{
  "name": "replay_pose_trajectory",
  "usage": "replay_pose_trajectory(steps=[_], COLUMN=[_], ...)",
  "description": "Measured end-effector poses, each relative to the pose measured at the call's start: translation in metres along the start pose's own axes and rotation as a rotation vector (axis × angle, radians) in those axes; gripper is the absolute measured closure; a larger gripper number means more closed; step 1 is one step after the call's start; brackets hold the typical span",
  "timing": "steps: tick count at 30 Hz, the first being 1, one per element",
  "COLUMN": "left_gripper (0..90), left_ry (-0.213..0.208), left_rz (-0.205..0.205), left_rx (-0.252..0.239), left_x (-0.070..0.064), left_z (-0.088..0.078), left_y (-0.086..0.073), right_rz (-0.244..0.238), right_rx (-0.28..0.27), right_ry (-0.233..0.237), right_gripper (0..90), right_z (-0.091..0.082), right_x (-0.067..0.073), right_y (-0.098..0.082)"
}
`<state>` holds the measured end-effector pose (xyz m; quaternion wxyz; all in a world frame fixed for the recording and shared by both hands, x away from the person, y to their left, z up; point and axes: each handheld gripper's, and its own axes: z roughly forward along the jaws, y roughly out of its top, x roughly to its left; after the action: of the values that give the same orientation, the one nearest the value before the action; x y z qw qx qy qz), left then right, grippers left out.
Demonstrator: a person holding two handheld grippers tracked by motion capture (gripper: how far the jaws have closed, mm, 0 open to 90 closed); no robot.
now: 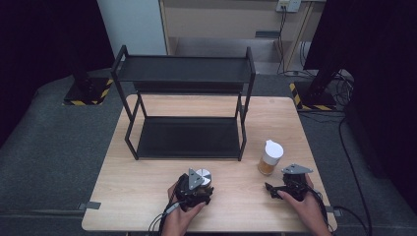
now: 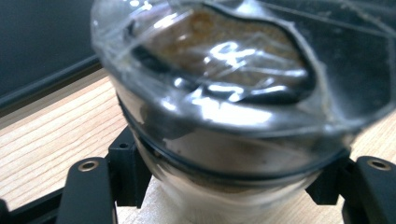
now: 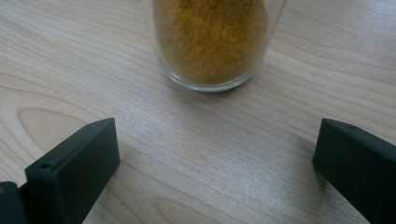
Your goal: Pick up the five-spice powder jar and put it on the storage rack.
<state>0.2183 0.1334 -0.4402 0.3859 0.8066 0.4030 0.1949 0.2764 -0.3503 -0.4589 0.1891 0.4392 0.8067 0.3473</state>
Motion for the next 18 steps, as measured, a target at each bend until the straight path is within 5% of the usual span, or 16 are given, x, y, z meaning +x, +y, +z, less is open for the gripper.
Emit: replay_pose_trajectory(steps=[18], left_gripper=[30.2], left_ry=[0.036], left_rz=[-0.062], left_rx=[-0.019], left_x=[0.008], left_z=[-0.012], left_y=[0.0], right_rz=[0.0], right_rx=[0.0], right_ry=[0.0], right_gripper=[1.5], right_z=[0.0], right_x=[0.0], right_y=[0.0])
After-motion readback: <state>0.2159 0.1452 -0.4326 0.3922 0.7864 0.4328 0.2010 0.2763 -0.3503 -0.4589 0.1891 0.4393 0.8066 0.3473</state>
